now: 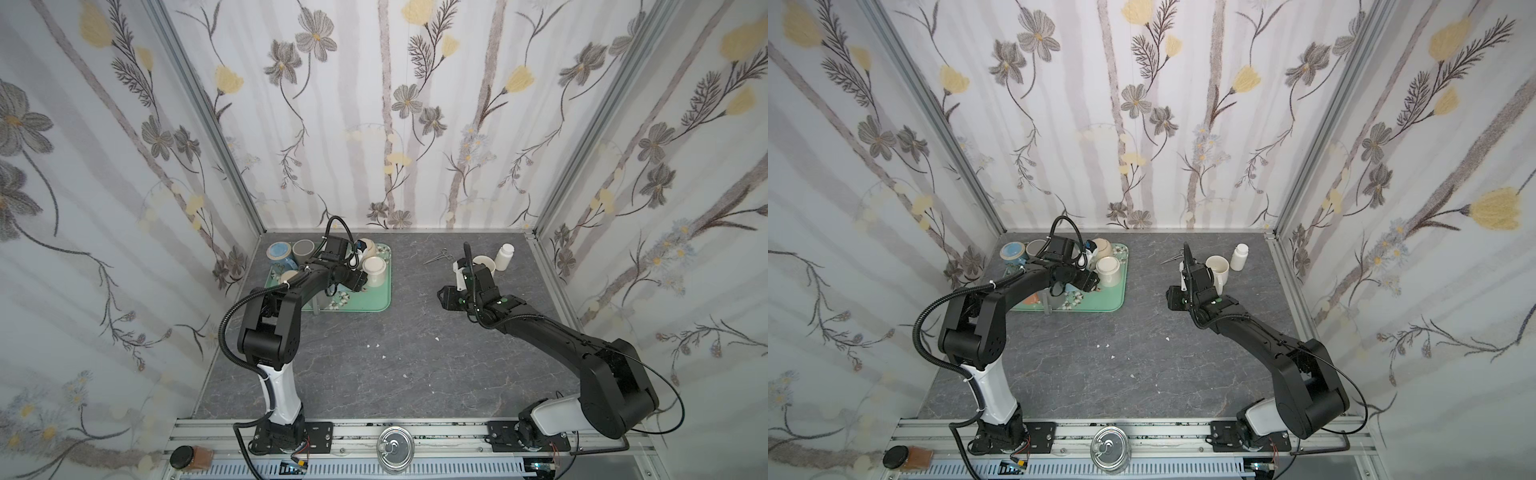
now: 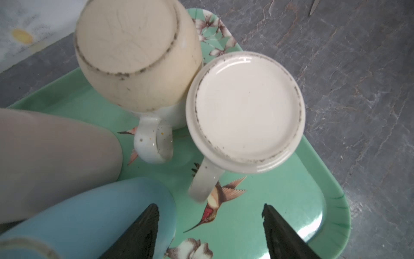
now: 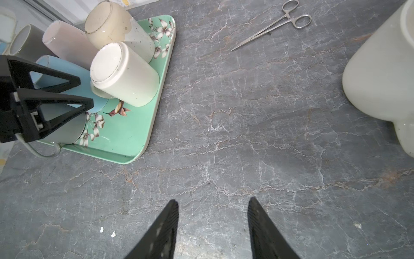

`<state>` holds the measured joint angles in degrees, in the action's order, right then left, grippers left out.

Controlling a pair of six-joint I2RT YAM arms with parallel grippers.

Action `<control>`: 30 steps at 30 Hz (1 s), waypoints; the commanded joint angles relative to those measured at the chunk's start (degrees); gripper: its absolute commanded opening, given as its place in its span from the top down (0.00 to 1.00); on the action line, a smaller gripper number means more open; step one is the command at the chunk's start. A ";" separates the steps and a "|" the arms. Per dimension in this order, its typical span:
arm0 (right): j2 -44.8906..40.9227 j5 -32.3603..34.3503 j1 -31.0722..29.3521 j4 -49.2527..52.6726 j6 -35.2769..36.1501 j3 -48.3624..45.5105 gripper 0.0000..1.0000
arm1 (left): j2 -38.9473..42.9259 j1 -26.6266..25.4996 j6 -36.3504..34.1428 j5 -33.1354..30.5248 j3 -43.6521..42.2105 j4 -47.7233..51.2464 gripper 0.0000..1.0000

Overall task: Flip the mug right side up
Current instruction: 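Grasp the upside-down red-lined white mug's handle with the left gripper while the right withdraws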

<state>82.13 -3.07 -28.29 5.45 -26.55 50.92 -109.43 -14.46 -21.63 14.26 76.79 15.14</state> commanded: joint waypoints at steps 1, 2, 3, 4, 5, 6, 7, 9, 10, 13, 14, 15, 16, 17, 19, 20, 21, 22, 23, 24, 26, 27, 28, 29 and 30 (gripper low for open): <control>-0.89 -0.78 -0.25 -2.28 -1.17 -0.37 0.49 | -2.15 0.15 -2.95 1.67 2.35 0.53 0.28; -1.12 -0.79 -0.31 -2.12 -1.36 -0.50 0.49 | -2.69 0.18 -3.06 2.37 3.00 0.68 0.29; -1.54 -0.71 -0.44 -2.23 -1.51 -0.83 0.49 | -3.25 0.20 -3.07 3.40 3.69 0.62 0.30; -1.91 -0.71 -0.53 -2.56 -1.66 -1.32 0.49 | -3.61 0.19 -2.99 4.70 4.16 0.29 0.32; -2.26 -0.79 -0.62 -3.01 -1.75 -1.85 0.49 | -4.04 0.22 -2.91 6.00 4.48 -0.50 0.33; -2.41 -0.87 -0.61 -3.09 -1.75 -2.25 0.49 | -4.48 0.08 -2.72 7.16 4.66 -1.33 0.34; -2.41 -0.88 -0.62 -2.82 -1.58 -2.19 0.49 | -4.90 0.09 -2.55 7.93 4.68 -1.99 0.35; -2.19 -0.43 -0.62 -0.79 -0.53 -0.91 0.49 | -6.15 -0.12 -1.59 8.11 5.32 -2.22 0.40; -2.11 -0.30 -0.61 0.18 0.00 -0.22 0.49 | -6.50 -0.24 -1.07 8.23 5.60 -2.05 0.43; -2.70 0.67 -0.61 1.59 1.61 0.76 0.49 | -6.64 -0.87 -0.74 8.10 4.84 -2.29 0.53; -2.99 0.98 -0.55 1.87 1.96 0.77 0.49 | -6.51 -1.13 -0.70 7.73 4.26 -2.47 0.56; -3.26 1.03 -0.56 2.06 2.25 0.76 0.49 | -6.27 -1.45 -0.70 7.20 3.67 -2.63 0.60; -3.52 1.05 -0.61 2.21 2.58 0.68 0.49 | -6.16 -1.75 -0.77 6.83 3.10 -2.78 0.63; -3.80 1.05 -0.62 2.34 2.98 0.47 0.49 | -5.91 -2.07 -0.70 6.18 2.46 -2.99 0.68; -4.17 0.94 -0.60 2.07 3.42 -0.22 0.49 | -5.47 -2.69 -0.55 4.98 1.15 -3.51 0.76; -4.23 0.81 -0.56 1.89 3.58 -0.55 0.49 | -5.20 -2.91 -0.38 4.48 0.65 -3.62 0.79; -4.24 0.70 -0.56 1.80 3.68 -0.78 0.49 | -4.81 -3.10 -0.07 3.91 0.21 -3.79 0.83; -4.09 0.59 -0.50 1.62 3.69 -1.11 0.49 | -4.41 -3.31 0.16 3.40 -0.18 -3.88 0.87; -4.15 0.37 -0.56 1.14 3.70 -1.50 0.49 | -4.10 -3.37 0.48 2.74 -0.61 -3.97 0.89; -4.09 0.14 -0.53 0.45 3.71 -2.05 0.49 | -3.62 -3.39 0.79 1.92 -0.99 -4.14 0.92; -3.54 -0.62 -0.60 -0.40 3.20 -2.74 0.49 | -2.72 -3.43 1.45 1.05 -1.92 -4.11 0.95; -3.15 -1.19 -0.61 -0.38 2.96 -2.67 0.49 | -2.23 -3.48 1.66 1.09 -2.24 -3.98 0.96; -2.74 -1.97 -0.62 -0.44 2.70 -2.46 0.49 | -1.73 -3.52 1.70 1.03 -2.26 -3.97 0.97; -2.51 -2.47 -0.62 -0.57 2.48 -2.40 0.50 | -1.01 -3.50 1.69 0.89 -3.38 -4.06 0.98; -2.41 -2.95 -0.62 -0.91 2.14 -2.40 0.50 | -0.34 -3.50 1.74 0.41 -4.12 -4.21 0.99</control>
<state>79.31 -3.77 -28.84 6.66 -23.53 48.49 -111.77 -17.98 -20.29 15.75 74.00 13.21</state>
